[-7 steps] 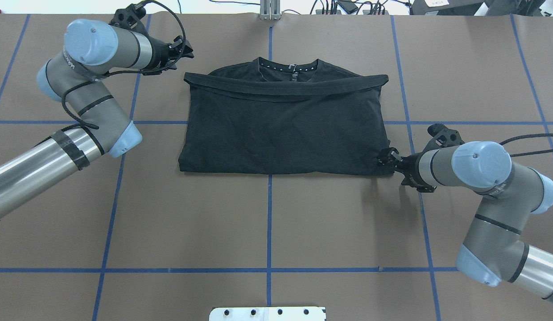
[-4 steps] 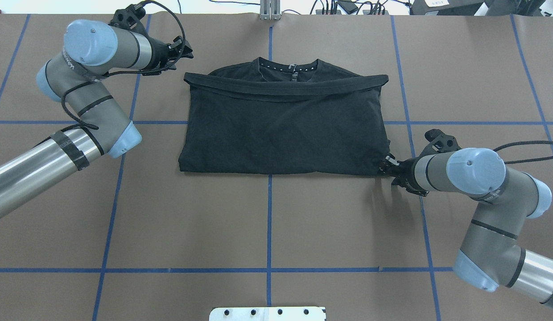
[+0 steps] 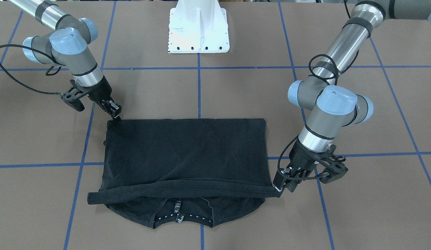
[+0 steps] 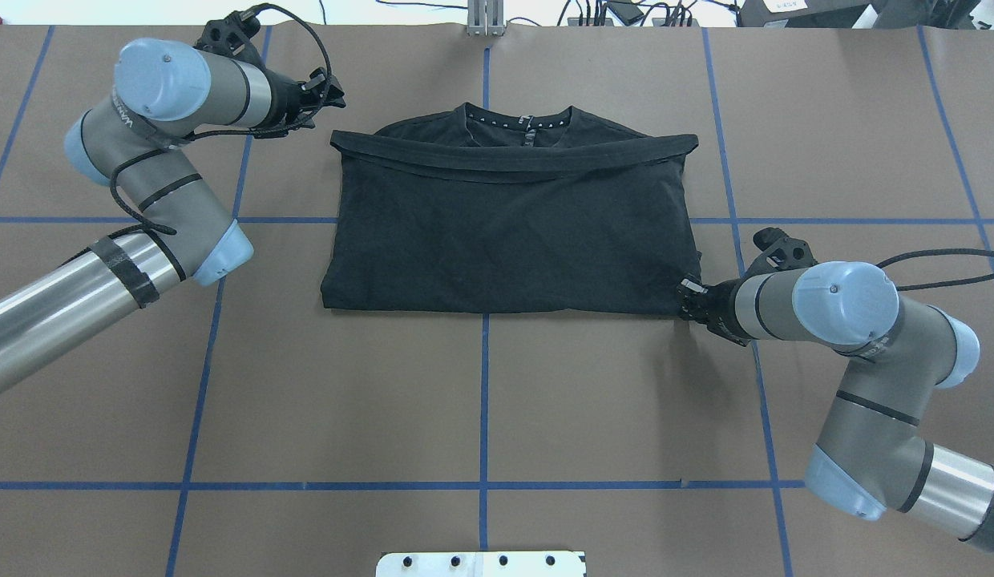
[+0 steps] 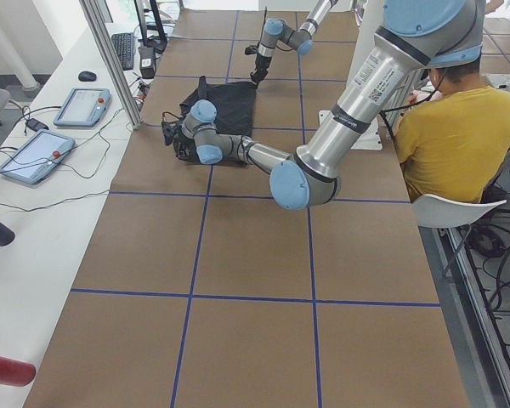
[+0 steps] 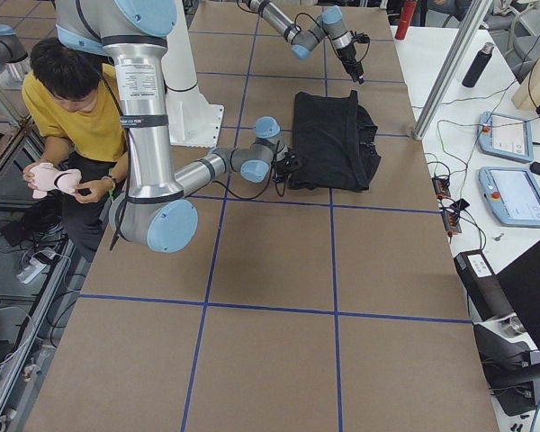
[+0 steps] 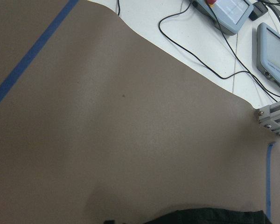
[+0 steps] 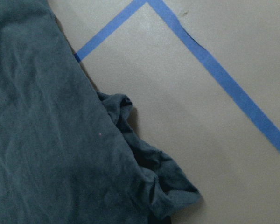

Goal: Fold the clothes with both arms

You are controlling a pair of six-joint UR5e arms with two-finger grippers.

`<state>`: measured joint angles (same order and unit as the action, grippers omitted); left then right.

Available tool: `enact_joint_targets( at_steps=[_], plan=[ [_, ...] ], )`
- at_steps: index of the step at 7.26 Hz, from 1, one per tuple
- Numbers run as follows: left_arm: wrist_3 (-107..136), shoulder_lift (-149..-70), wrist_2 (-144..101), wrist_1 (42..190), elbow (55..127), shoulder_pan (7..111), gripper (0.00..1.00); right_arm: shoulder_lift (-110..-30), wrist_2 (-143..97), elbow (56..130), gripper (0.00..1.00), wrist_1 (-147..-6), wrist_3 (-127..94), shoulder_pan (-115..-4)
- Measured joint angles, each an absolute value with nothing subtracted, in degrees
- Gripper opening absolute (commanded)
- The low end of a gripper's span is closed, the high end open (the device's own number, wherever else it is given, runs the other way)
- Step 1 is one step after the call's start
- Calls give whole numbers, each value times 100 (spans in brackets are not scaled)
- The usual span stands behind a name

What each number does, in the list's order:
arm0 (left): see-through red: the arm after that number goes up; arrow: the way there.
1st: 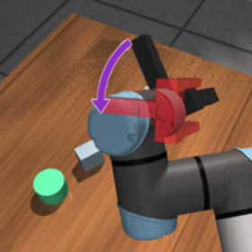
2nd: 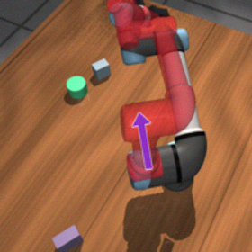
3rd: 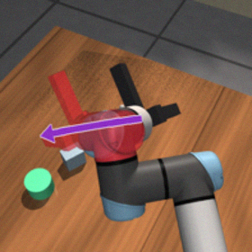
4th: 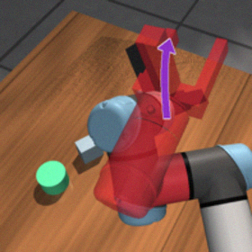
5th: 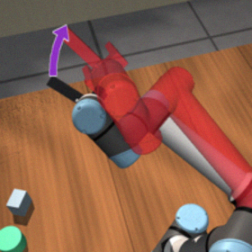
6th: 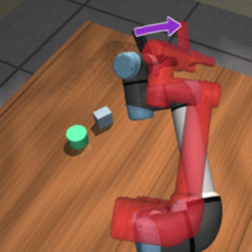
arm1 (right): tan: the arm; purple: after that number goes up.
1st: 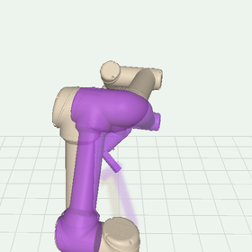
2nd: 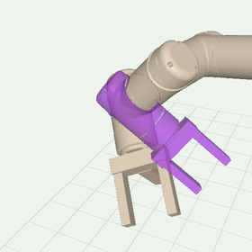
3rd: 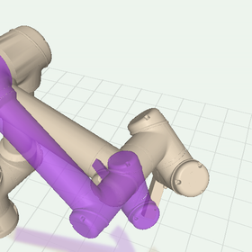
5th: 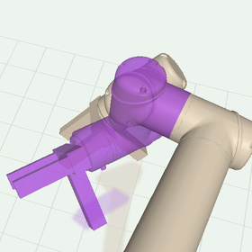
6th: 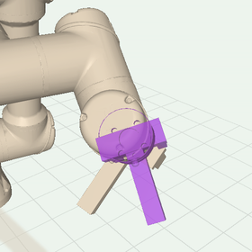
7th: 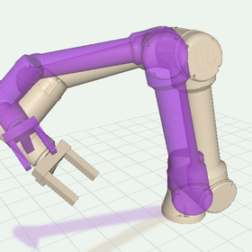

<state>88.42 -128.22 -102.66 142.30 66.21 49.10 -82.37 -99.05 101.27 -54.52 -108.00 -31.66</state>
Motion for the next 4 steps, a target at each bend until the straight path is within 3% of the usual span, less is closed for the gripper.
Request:
enact_joint_targets(
  at_steps=[2, 4],
  plan=[
    [8848, -12821, -10266, 14229, 6619, 4900, 67, -8517, -9964, 10503, 0, -5451, -10794, -3198],
    [8875, -12835, -10268, 14241, 6647, 4897, 67, -9276, -10017, 11444, 0, -5459, -11038, -2992]
  ],
)
